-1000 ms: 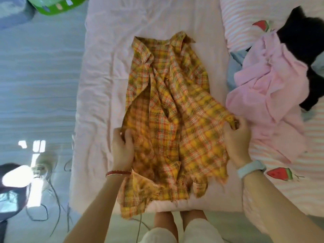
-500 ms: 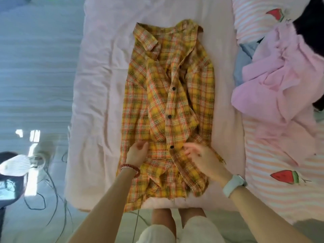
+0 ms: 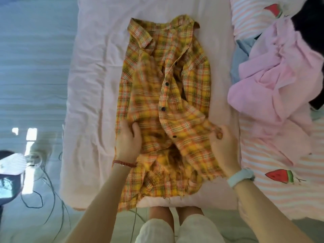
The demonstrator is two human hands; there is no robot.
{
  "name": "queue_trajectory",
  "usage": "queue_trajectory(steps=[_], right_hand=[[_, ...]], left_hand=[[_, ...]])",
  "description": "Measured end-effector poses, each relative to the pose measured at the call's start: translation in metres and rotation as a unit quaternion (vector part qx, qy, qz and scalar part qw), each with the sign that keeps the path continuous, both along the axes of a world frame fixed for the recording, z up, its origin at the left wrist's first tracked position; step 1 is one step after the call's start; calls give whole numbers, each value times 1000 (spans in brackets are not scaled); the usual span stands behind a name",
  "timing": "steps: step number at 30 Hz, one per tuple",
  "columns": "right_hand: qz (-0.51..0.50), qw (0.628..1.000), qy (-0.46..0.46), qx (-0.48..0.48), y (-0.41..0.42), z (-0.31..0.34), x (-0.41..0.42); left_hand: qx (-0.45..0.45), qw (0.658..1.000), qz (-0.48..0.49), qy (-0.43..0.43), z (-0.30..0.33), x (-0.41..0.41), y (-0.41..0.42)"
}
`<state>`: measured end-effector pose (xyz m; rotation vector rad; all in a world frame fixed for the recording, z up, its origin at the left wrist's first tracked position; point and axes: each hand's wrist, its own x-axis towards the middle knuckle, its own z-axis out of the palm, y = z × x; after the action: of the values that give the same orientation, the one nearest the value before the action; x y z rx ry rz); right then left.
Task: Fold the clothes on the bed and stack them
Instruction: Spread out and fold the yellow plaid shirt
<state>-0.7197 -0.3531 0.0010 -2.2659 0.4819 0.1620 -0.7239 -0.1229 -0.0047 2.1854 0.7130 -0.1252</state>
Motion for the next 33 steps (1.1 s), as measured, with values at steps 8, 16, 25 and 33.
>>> queue_trajectory(steps=[8, 16, 25, 33], right_hand=[[57, 963, 237, -113, -50, -10, -31], [236, 955, 81, -161, 0, -30, -57], [69, 960, 245, -115, 4, -70, -50], [-17, 999, 22, -20, 1, 2, -29]], left_hand=[[177, 924, -136, 311, -5, -41, 45], [264, 926, -214, 165, -27, -82, 7], [234, 944, -224, 52, -29, -102, 18], [102, 985, -72, -119, 23, -75, 6]])
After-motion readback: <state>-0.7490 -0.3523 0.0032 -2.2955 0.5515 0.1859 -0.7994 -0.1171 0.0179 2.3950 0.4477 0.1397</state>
